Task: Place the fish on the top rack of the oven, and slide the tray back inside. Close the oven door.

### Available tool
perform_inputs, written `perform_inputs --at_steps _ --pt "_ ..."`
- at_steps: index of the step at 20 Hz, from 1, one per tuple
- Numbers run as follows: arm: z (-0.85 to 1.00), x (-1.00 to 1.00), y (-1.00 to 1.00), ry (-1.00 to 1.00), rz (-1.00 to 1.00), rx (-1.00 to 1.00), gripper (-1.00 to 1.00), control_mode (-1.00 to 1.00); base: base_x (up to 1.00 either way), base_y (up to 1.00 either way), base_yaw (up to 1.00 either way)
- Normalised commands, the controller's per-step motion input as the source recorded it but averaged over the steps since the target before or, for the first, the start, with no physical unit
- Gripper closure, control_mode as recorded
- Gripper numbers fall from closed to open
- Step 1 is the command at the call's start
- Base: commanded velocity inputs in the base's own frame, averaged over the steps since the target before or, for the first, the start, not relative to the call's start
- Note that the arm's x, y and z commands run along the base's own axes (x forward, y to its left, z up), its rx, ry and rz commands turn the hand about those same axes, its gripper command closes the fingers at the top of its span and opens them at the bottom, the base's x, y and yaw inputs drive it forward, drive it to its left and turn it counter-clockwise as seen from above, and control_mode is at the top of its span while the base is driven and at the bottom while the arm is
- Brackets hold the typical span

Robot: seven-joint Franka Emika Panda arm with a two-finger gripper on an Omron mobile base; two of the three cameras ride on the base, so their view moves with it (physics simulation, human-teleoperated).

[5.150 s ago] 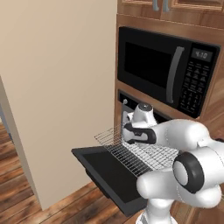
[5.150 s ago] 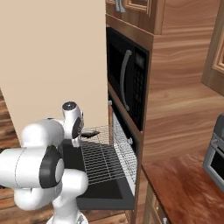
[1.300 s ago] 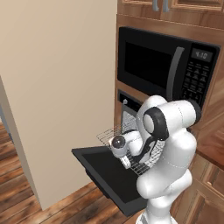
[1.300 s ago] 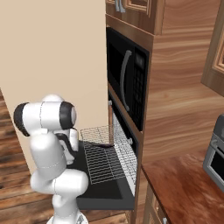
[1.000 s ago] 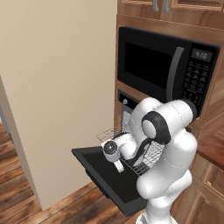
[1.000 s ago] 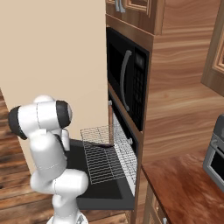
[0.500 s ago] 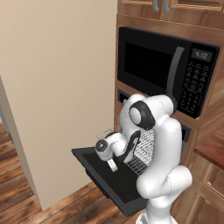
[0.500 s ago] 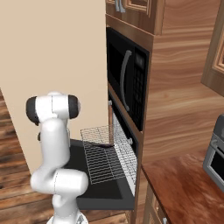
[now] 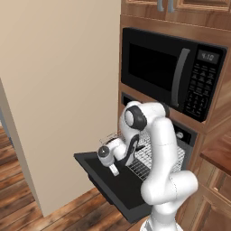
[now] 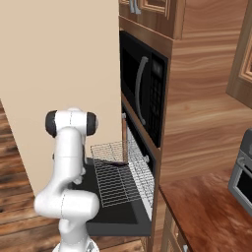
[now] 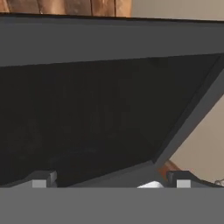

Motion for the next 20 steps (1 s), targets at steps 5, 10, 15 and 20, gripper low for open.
perform_inputs --at_steps 5,10,15,20 --pt "-0.53 0.25 -0.32 0.0 0.05 0.0 -1.0 -1.0 0.0 0.0 0.0" --pt "-0.35 0.25 -0.59 -0.01 0.02 0.0 -1.0 -1.0 0.0 0.0 0.0" --pt "-0.38 0.41 -0.59 -0.01 0.01 0.0 -1.0 -1.0 0.0 0.0 0.0" --pt "-0.43 0.48 -0.62 -0.01 0.01 0.0 -1.0 -1.0 0.0 0.0 0.0"
